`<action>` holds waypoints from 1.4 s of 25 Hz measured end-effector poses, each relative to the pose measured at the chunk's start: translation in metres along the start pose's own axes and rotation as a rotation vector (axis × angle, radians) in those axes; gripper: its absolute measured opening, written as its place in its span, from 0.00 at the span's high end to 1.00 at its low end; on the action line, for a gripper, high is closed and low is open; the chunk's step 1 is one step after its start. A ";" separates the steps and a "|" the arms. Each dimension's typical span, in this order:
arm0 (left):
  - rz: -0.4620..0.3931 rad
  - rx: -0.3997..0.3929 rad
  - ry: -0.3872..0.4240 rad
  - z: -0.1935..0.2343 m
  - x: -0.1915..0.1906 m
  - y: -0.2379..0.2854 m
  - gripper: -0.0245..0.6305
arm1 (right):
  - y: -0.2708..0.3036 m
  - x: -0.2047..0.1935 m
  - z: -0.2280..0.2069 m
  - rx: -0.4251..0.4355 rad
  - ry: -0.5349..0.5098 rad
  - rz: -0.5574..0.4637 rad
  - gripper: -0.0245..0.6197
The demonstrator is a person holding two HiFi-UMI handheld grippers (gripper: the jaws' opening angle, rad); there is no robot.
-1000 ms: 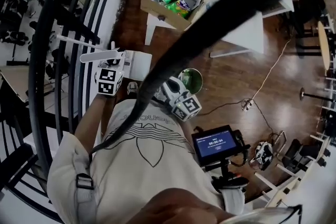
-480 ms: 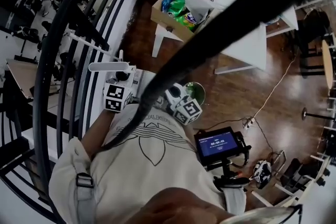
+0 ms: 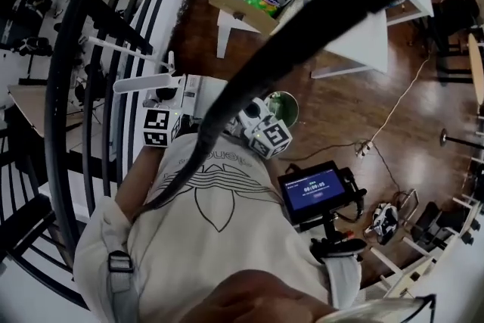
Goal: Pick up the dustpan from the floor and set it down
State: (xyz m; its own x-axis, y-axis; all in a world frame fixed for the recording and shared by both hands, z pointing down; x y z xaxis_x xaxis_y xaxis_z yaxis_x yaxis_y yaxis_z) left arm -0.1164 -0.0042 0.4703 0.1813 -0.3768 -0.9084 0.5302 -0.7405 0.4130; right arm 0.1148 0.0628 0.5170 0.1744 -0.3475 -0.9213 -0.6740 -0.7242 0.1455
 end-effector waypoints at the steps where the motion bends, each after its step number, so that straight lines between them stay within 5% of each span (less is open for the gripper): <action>1: -0.005 -0.004 0.007 0.002 -0.001 0.002 0.86 | 0.000 0.003 -0.003 -0.015 -0.009 -0.010 0.96; 13: 0.030 0.002 -0.015 0.037 -0.052 0.061 0.85 | -0.016 -0.002 0.001 -0.083 -0.007 0.021 0.96; 22: 0.143 0.024 -0.061 0.061 -0.100 0.129 0.85 | -0.035 -0.011 0.006 -0.167 0.018 0.060 0.96; 27: 0.187 -0.034 -0.023 0.055 -0.131 0.157 0.85 | -0.053 -0.017 0.005 -0.229 0.029 0.051 0.96; 29: 0.268 -0.072 0.010 0.051 -0.154 0.167 0.85 | -0.059 -0.018 0.008 -0.245 0.026 0.057 0.96; 35: 0.352 -0.043 0.118 0.059 -0.171 0.176 0.82 | -0.063 -0.024 0.013 -0.243 0.039 0.070 0.96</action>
State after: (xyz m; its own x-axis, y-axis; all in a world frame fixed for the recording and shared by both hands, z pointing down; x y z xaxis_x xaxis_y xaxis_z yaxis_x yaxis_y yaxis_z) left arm -0.1034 -0.1029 0.7019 0.4514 -0.5356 -0.7137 0.4526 -0.5518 0.7005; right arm 0.1435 0.1247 0.5257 0.1644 -0.4211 -0.8920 -0.4939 -0.8179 0.2951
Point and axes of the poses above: the fingertips, and each gripper's own axes: y forward along the fingers, z to its left, x out of its top, the point moved 8 cm from there along -y, backward along the fingers, and after that the axes turned 2 degrees about -x, right-handed, at the moved point
